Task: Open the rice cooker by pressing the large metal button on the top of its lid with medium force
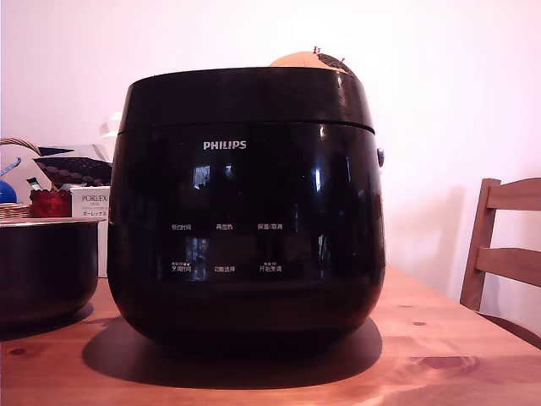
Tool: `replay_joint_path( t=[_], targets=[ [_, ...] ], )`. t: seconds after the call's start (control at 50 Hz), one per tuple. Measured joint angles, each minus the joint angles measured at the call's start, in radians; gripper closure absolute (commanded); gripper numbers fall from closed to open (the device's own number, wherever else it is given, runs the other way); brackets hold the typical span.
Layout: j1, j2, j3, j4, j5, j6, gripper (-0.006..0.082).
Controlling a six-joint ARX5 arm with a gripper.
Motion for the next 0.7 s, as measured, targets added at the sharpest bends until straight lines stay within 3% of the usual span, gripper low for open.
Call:
replay_joint_path(
  t=[0.16, 0.5, 0.7],
  targets=[
    [-0.004, -0.005, -0.005, -0.183, 0.076, -0.026, 0.0791],
    [-0.006, -0.005, -0.005, -0.173, 0.077, -0.028, 0.0791],
    [-0.006, -0.005, -0.007, -0.064, 0.089, -0.029, 0.0791]
  ],
)
